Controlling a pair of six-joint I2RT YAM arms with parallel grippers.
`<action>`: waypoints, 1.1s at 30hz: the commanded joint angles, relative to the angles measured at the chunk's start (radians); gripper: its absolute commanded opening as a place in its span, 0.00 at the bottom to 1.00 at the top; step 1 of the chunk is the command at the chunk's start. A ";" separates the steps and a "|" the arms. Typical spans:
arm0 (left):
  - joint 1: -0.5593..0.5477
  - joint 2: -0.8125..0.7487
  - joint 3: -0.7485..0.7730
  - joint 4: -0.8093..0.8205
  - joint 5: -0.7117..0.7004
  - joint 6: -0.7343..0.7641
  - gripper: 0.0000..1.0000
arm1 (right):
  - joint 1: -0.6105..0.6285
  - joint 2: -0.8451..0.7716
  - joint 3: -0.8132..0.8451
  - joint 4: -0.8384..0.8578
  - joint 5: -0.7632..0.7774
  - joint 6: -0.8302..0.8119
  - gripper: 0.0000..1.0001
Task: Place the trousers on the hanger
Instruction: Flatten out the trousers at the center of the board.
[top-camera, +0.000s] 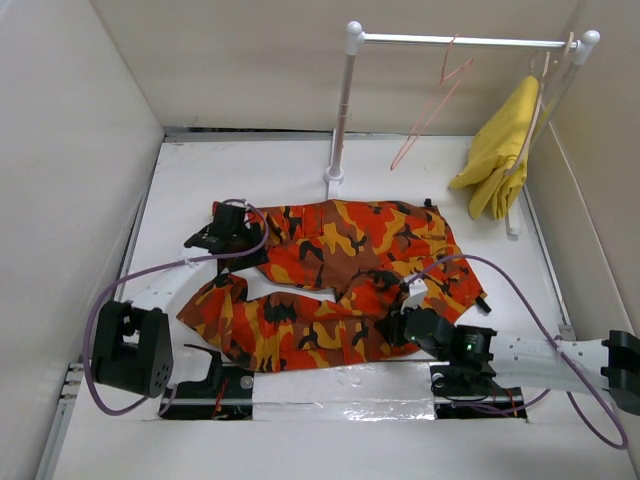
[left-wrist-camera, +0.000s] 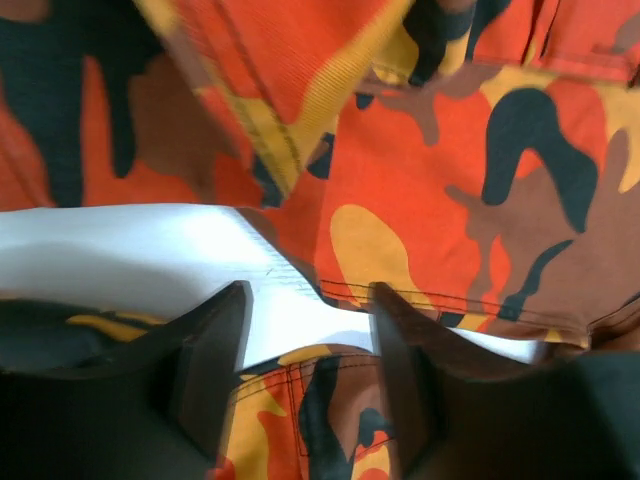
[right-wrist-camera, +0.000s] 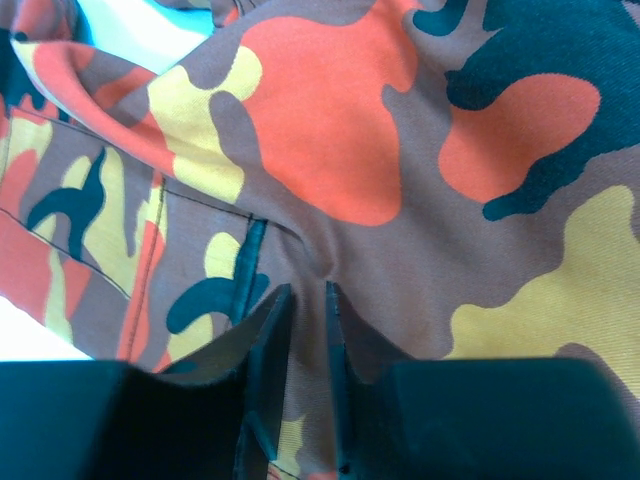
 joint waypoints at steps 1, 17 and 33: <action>-0.008 0.025 0.039 0.034 -0.005 0.010 0.57 | 0.009 -0.015 0.026 -0.001 0.027 -0.027 0.30; -0.008 0.297 0.420 -0.075 -0.388 0.054 0.00 | 0.009 -0.086 0.000 -0.003 0.014 -0.025 0.42; 0.532 0.396 0.697 -0.052 0.108 -0.029 0.00 | 0.009 -0.075 0.000 -0.007 0.010 -0.016 0.54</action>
